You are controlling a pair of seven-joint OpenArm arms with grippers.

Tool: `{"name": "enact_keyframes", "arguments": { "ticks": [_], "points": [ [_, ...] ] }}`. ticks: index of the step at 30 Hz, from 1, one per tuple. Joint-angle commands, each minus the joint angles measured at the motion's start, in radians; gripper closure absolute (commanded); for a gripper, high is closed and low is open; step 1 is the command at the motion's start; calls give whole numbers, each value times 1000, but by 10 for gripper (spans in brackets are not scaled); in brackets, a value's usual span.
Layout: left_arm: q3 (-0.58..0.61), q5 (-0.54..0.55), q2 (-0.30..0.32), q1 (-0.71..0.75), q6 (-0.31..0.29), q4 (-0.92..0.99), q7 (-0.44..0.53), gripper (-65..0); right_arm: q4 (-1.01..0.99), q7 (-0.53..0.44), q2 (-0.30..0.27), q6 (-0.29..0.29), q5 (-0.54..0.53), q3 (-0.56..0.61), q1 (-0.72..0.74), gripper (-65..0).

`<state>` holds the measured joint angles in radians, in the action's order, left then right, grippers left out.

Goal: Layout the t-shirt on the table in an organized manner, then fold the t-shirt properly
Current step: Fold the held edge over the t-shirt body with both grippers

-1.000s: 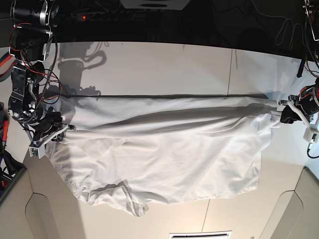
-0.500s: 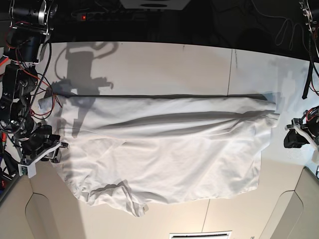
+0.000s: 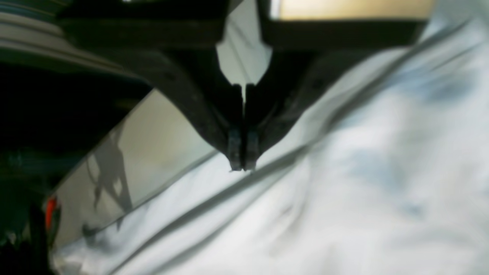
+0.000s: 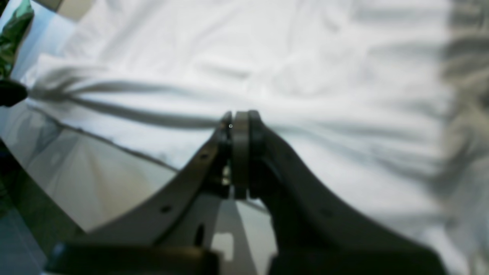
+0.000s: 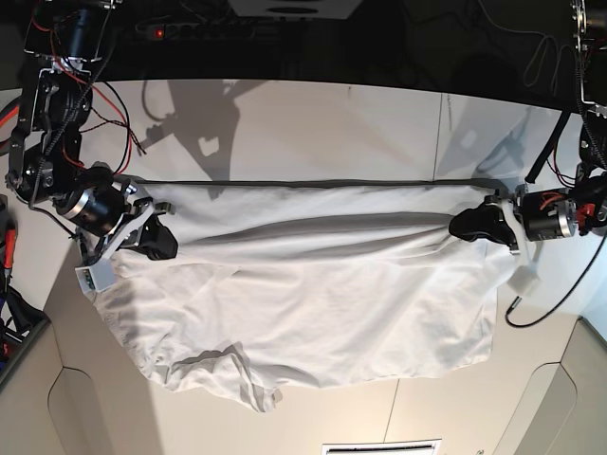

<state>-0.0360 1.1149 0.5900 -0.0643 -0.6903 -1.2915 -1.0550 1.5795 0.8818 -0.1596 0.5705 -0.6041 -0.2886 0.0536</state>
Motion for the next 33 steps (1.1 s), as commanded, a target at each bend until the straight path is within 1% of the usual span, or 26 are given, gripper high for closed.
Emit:
{"name": "enact_keyframes", "arguments": {
  "ticks": [1,3,5,7,10,11,13,14,18,20,22,25,27,28,30,31,32,33],
  "points": [
    [23,-45,15,-18,-8,-15,51,0,12,-41,-6,7,0,-4,4,0],
    [72,-230,2,-19,-8,-15,189,0,-10,-90,-6,6,60,-4,-1,0],
    [85,-426,-20,-19,-8,-14,328,0,-52,-153,-6,2,120,-4,8,0],
    [85,-570,-38,-20,-8,-11,415,0,-110,-198,-6,-2,160,-4,23,0],
    [85,-702,-41,-35,121,2,490,0,-231,-211,-10,-21,212,-4,68,0],
    [84,-733,-41,-46,176,10,502,0,-279,-227,-12,-26,232,-4,86,0],
    [80,-772,-40,-71,267,30,517,0,-373,-268,-20,-42,264,-4,119,0],
    [80,-791,-40,-82,297,40,525,0,-417,-286,-25,-52,275,-4,134,0],
    [80,-884,-40,-108,378,97,578,0,-539,-306,-43,-84,319,-4,173,0],
    [80,-930,-41,-114,428,139,611,0,-555,-306,-49,-102,325,-5,177,0],
    [80,-962,-41,-119,468,180,627,0,-554,-306,-51,-103,320,-5,177,0],
    [80,-971,-40,-124,474,198,630,0,-532,-298,-50,-89,259,-5,176,0],
    [75,-969,-35,-133,502,188,633,0,-493,-288,-50,-63,224,-5,176,0],
    [67,-961,-32,-135,521,174,632,0,-465,-277,-50,-53,215,-5,176,0],
    [39,-926,-24,-134,519,127,632,0,-396,-246,-50,-50,215,-5,176,0],
    [18,-899,-21,-134,499,99,624,0,-356,-237,-50,-50,215,-5,176,0],
    [-6,-862,-22,-134,453,71,609,0,-317,-229,-50,-50,214,-5,176,0],
    [-29,-806,-22,-134,383,42,579,0,-280,-225,-50,-50,214,-5,176,0]
  ]
}}
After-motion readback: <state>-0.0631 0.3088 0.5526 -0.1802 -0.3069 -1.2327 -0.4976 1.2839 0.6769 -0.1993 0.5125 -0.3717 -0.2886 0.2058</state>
